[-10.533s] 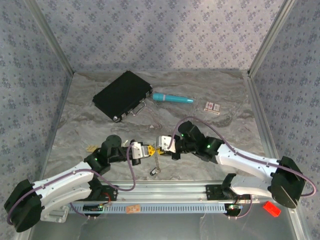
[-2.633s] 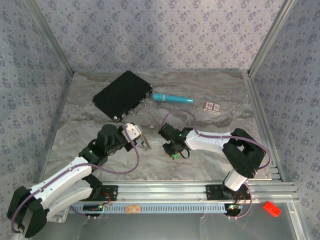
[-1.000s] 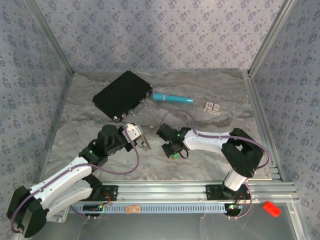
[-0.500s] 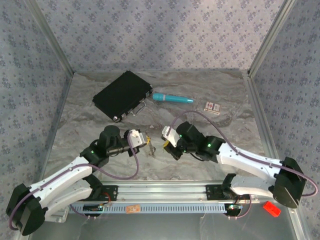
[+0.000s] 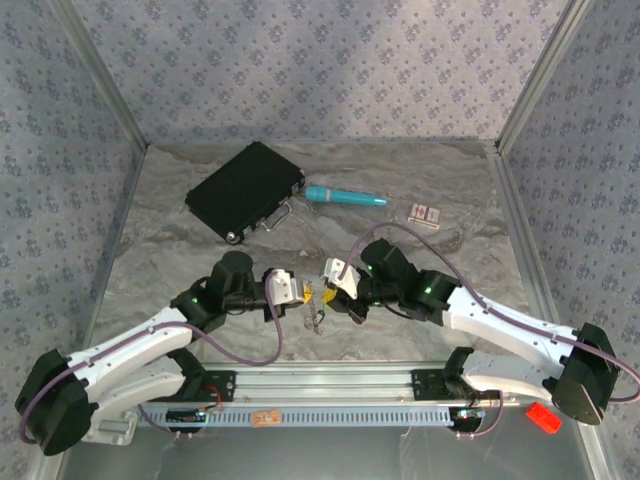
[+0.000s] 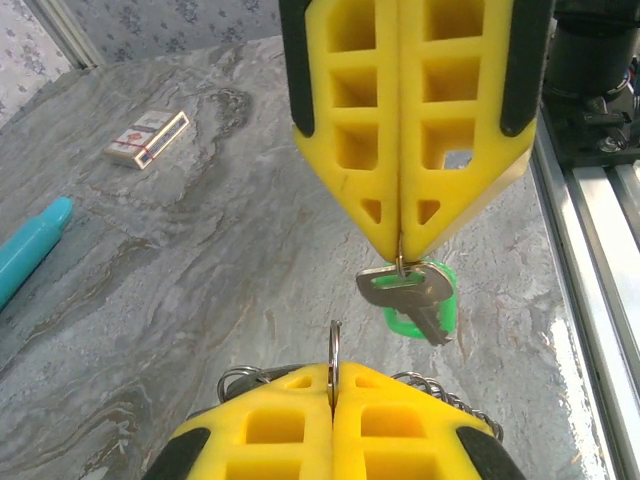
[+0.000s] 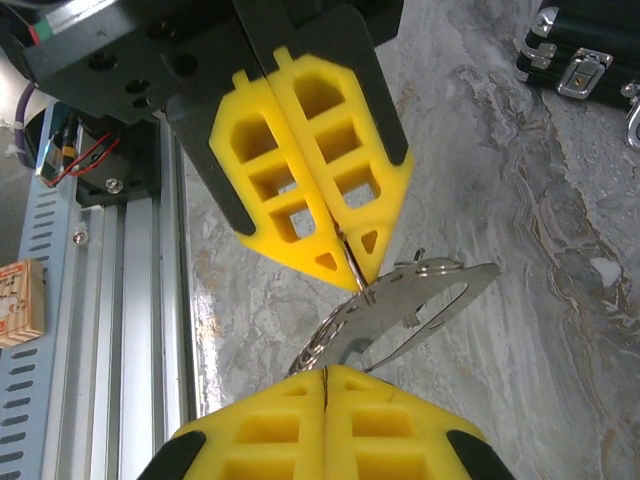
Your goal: Put the keys on the keyring
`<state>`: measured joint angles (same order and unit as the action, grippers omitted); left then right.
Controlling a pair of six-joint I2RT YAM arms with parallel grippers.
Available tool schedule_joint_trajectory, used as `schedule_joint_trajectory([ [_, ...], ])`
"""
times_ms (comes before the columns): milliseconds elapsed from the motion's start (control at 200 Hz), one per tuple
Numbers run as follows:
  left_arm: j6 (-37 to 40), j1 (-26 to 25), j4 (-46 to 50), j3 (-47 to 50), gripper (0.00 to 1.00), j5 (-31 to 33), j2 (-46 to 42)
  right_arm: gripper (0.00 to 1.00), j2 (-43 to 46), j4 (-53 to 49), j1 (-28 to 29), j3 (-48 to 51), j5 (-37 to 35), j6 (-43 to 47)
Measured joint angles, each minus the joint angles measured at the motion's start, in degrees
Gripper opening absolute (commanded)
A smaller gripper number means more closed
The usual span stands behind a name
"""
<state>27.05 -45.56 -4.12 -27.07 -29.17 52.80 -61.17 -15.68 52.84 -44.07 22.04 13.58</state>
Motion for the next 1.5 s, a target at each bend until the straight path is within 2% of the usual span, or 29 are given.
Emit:
schedule_joint_trajectory([
  [625,-0.11,-1.07,-0.48,-0.22,0.00,-0.22,1.01,0.00,-2.43,1.22,0.00,-1.53,1.31,0.00],
  [1194,-0.70,-0.94,-0.83,-0.22,0.00,0.66,1.01,0.00,-3.67,2.64,0.39,-1.62,-3.61,-2.25],
  [1499,-0.44,-1.01,-2.05,-0.22,0.00,3.78,0.48,0.00,-4.79,3.54,-0.35,-2.27,-5.64,-7.56],
])
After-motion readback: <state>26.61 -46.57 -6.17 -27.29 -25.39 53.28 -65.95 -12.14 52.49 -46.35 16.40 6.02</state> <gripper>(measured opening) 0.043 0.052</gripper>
